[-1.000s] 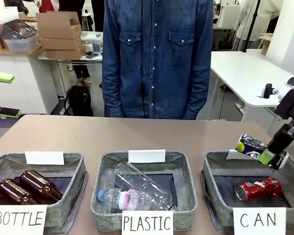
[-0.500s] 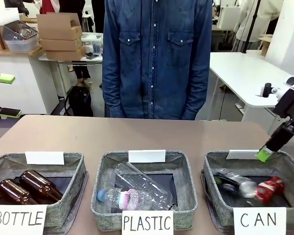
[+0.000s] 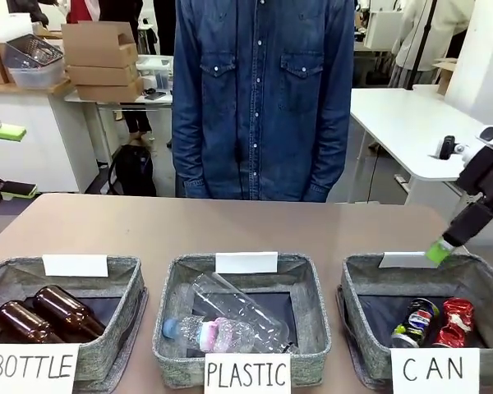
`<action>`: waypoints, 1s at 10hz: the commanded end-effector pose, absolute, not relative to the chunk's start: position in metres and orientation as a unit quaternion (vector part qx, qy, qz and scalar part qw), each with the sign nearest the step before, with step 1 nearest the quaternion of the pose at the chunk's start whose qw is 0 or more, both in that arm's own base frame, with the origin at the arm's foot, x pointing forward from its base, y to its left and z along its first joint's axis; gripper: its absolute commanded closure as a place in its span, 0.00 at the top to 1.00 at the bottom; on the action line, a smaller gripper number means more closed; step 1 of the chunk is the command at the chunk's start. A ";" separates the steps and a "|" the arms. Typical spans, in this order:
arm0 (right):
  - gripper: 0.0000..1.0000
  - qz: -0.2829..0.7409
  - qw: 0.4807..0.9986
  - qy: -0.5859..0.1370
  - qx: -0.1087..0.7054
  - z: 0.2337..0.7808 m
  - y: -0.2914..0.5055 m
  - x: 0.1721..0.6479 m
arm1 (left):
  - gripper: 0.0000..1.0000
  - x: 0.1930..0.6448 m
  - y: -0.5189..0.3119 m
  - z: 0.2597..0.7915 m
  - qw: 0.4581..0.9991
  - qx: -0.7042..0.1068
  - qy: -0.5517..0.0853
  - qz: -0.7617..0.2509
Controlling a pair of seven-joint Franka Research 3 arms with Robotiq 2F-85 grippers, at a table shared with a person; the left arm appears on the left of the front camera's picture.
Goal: Sort the can waste into the basket.
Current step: Pick up the can waste from the table and place it in the right Fabric basket.
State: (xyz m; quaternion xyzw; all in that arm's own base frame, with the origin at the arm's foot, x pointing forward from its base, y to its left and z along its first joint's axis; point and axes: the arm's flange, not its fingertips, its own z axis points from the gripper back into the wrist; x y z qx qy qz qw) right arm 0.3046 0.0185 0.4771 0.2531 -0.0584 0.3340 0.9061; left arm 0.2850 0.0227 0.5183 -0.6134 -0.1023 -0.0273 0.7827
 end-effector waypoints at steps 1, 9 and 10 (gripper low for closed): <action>1.00 0.160 0.849 -0.169 0.474 0.469 0.026 0.286 | 1.00 0.283 0.023 0.518 0.781 -0.614 -0.104 -0.035; 1.00 0.152 0.838 -0.090 0.516 0.499 0.012 0.307 | 1.00 0.283 0.023 0.518 0.781 -0.614 -0.104 -0.035; 1.00 0.152 0.838 -0.090 0.516 0.499 0.012 0.307 | 1.00 0.283 0.023 0.518 0.781 -0.614 -0.104 -0.035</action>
